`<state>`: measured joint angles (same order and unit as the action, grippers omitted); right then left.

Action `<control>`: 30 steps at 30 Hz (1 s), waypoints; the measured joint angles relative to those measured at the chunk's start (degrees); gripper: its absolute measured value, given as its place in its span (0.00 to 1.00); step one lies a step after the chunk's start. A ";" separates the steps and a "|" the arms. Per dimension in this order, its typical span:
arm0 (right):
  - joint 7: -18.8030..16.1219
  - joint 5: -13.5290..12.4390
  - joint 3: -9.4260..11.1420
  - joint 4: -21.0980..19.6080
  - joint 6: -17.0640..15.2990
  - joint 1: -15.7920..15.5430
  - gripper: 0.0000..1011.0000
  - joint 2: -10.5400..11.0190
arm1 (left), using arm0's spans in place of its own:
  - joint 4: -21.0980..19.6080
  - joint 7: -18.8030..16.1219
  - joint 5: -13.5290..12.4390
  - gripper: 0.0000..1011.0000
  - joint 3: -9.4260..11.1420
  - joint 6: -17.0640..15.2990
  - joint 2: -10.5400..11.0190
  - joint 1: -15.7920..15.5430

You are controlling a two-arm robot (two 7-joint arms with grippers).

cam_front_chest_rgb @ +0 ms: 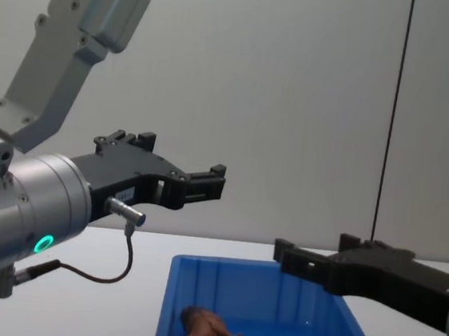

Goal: Pick up the two dolls from the table and place them into the box.

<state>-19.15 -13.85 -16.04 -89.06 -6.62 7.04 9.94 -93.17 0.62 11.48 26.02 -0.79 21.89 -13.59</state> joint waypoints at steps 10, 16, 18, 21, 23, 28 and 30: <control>5.43 -0.41 0.93 -1.19 -0.06 -1.40 0.99 0.85 | 0.00 0.00 0.00 0.99 0.00 0.00 0.00 0.00; 8.50 -1.02 1.65 -2.41 -0.11 -2.72 0.99 1.67 | 0.00 0.00 0.00 0.99 0.00 0.00 0.00 0.00; 9.50 -1.28 1.92 -2.89 -0.11 -3.27 0.99 2.04 | 0.00 0.00 0.00 0.99 0.00 0.00 0.00 0.00; 10.41 -1.49 2.16 -3.28 -0.11 -3.69 0.99 2.32 | 0.00 0.00 0.00 0.99 0.00 0.00 0.00 0.00; 11.16 -1.67 2.35 -3.61 -0.11 -4.05 0.99 2.55 | 0.00 0.00 0.00 0.99 0.00 0.00 0.00 0.00; 12.41 -1.97 2.68 -4.24 -0.11 -4.69 0.99 2.95 | -0.02 0.01 0.00 0.99 0.00 -0.01 0.01 0.02; 12.69 -2.04 2.77 -4.37 -0.11 -4.83 0.99 3.05 | -0.08 0.00 0.00 0.99 -0.03 -0.10 0.05 0.09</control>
<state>-6.46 -15.89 -13.27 -93.43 -6.73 2.21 12.99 -93.25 0.63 11.48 25.99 -0.89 21.94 -13.50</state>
